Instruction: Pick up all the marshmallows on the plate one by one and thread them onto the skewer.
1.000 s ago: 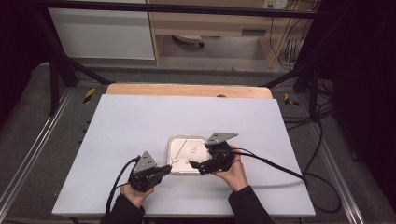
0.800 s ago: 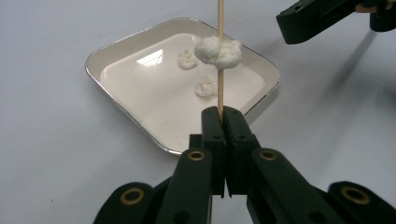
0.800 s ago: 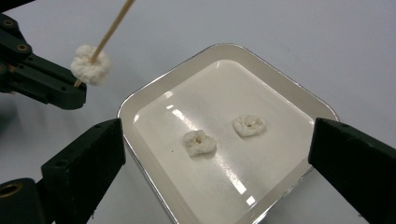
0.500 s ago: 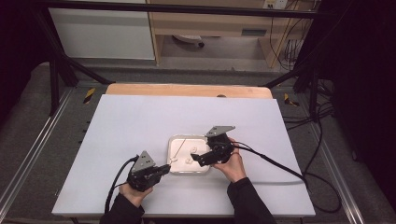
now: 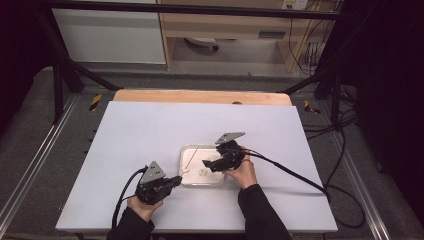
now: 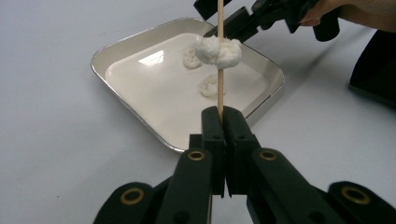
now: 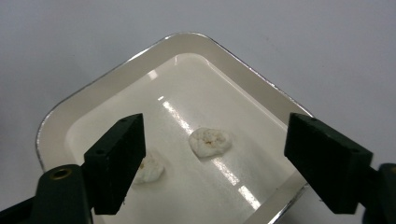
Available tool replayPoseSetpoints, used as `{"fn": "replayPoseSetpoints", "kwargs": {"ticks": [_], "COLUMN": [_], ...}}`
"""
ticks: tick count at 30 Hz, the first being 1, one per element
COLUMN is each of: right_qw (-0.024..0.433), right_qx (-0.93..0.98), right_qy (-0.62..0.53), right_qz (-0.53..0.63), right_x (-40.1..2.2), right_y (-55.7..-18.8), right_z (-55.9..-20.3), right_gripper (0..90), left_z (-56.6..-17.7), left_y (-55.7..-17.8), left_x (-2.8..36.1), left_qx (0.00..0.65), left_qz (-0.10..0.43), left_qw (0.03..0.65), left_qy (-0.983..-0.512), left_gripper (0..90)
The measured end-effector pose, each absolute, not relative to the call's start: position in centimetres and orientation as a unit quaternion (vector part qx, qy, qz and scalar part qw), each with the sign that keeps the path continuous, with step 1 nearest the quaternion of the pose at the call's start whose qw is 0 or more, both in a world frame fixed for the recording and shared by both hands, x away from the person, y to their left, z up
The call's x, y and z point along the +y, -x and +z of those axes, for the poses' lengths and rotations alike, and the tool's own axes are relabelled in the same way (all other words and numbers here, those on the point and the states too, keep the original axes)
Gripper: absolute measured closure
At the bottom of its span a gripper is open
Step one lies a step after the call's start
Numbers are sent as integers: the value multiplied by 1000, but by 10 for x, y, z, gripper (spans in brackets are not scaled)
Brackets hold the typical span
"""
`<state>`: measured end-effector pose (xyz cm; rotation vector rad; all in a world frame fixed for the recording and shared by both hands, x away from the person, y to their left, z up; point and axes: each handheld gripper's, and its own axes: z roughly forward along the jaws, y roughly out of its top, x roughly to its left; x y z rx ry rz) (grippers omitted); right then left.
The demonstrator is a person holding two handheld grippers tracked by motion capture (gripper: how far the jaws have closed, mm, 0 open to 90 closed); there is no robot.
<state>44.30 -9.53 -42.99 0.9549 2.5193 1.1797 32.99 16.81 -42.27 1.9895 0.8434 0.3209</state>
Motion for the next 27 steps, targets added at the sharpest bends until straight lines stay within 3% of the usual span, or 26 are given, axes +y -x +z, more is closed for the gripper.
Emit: {"fn": "replayPoseSetpoints", "kwargs": {"ticks": [12, 27], "right_qw": [91, 106], "right_qx": [857, 864], "right_qy": [-309, -293], "right_qz": [402, 396], "right_x": [-89, -86], "right_y": [-450, -449], "right_z": [-445, -452], "right_gripper": [468, 630], "left_z": [-424, -424], "left_y": [-330, -330], "left_x": [167, 167], "left_qx": [341, 341], "left_qz": [128, 128], "left_qw": [457, 457], "left_qy": [-811, -811], "left_gripper": [883, 883]}}
